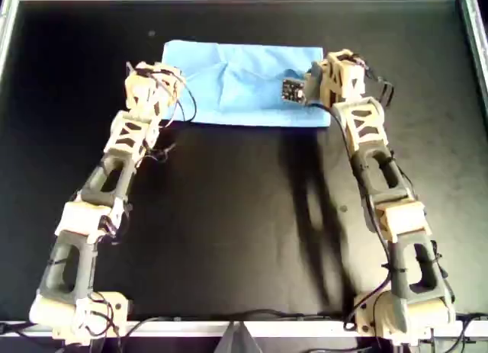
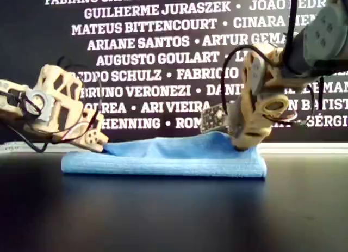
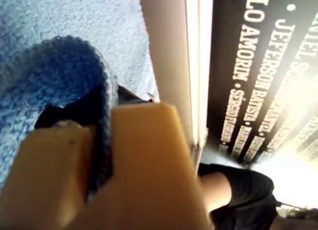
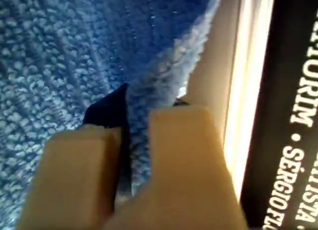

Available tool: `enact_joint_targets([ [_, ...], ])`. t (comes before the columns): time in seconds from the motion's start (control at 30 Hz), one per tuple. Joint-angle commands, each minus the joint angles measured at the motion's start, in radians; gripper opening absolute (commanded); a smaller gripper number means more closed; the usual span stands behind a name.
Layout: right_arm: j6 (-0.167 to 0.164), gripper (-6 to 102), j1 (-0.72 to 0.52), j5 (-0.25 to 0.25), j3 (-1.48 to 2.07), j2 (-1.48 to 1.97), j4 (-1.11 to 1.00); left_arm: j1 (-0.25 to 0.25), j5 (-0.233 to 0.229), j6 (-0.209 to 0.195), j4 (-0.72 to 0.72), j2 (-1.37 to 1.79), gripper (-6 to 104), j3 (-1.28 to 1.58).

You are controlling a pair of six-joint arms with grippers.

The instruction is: Fold a cloth

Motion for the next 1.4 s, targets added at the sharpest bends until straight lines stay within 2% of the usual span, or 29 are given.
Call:
enact_joint_targets([
  [0.0,0.002,37,0.002,0.005,-0.087,0.034,-0.034,0.020,0.005,0.008,-0.017,0.044,16,-0.080],
  [0.1,0.002,46,0.002,0.005,-0.087,0.037,-0.034,0.020,0.005,0.006,-0.017,0.044,33,-0.080],
  [0.27,0.005,49,0.000,0.005,-0.087,0.063,-0.034,0.020,0.005,0.006,-0.017,0.044,52,-0.080],
  [0.37,0.005,49,0.003,0.005,-0.092,0.067,-0.034,0.018,0.005,0.006,-0.017,0.054,57,-0.080],
  [0.7,0.003,49,0.000,-0.003,-0.264,0.066,-0.034,0.021,0.005,0.006,-0.017,0.066,61,-0.084],
  [0.83,0.002,49,-0.002,-0.012,-0.296,0.066,-0.034,0.021,0.011,0.008,-0.015,0.061,74,-0.115],
  [0.93,0.002,49,-0.003,0.005,-0.298,0.067,-0.034,0.021,0.005,0.008,-0.015,0.060,87,-0.115],
  [1.03,0.002,49,-0.003,0.005,-0.298,0.066,-0.032,0.021,0.005,0.008,-0.014,0.061,94,-0.110],
  [1.1,0.002,49,-0.003,-0.009,-0.298,0.069,-0.032,0.021,0.005,0.008,-0.014,0.064,96,-0.115],
  [1.27,0.000,49,-0.006,-0.012,-0.290,0.144,0.017,0.058,0.003,0.008,0.025,0.169,96,-0.097],
  [1.37,-0.029,48,-0.021,-0.012,-0.296,0.258,0.172,0.097,0.002,0.008,0.196,0.330,96,-0.060],
])
